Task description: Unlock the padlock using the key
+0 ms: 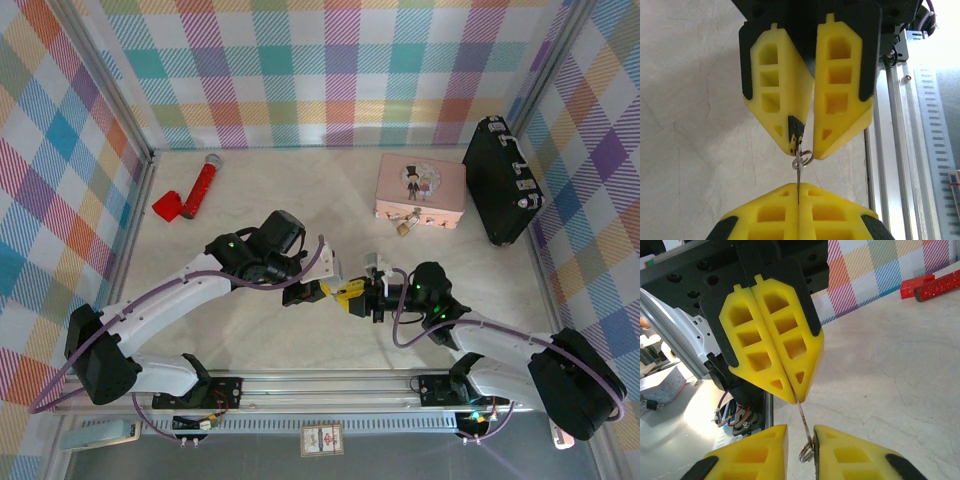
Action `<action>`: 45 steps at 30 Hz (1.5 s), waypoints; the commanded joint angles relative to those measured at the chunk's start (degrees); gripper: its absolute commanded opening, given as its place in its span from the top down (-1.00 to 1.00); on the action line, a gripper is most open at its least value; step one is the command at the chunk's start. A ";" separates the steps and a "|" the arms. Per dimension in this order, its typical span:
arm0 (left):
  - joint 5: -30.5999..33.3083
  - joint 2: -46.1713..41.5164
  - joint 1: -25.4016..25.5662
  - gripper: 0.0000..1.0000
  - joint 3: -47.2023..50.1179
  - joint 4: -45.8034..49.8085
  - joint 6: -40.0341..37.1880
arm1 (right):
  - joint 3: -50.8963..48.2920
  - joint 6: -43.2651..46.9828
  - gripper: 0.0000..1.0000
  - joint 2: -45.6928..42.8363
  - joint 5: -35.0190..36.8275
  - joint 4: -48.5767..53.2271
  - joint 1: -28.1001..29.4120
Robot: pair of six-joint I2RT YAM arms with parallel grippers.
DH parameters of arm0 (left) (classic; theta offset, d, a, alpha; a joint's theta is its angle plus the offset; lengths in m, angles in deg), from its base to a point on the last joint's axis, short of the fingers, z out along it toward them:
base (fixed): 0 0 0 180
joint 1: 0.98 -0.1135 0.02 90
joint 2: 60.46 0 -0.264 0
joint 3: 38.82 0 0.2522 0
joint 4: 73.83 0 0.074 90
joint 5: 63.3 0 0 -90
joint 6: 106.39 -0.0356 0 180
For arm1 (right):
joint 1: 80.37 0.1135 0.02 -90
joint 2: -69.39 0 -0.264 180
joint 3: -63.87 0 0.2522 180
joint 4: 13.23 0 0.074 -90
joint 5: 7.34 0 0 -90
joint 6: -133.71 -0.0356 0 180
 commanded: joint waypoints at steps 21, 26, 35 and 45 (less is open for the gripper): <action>-3.30 -0.25 0.37 1.00 -1.22 -0.50 -0.52 | 1.82 0.49 0.80 1.90 -0.86 -1.99 0.00; -3.75 -0.25 0.35 1.00 -0.78 -1.35 -0.20 | 1.90 0.17 0.90 1.84 -0.15 -1.92 -0.01; 1.10 -1.92 0.28 0.58 1.87 -9.47 5.70 | 2.07 -0.59 1.00 -0.26 7.63 2.89 0.00; 1.60 -15.01 -11.18 0.29 15.98 -42.20 31.44 | 4.29 0.15 1.00 -14.51 28.65 30.88 -2.72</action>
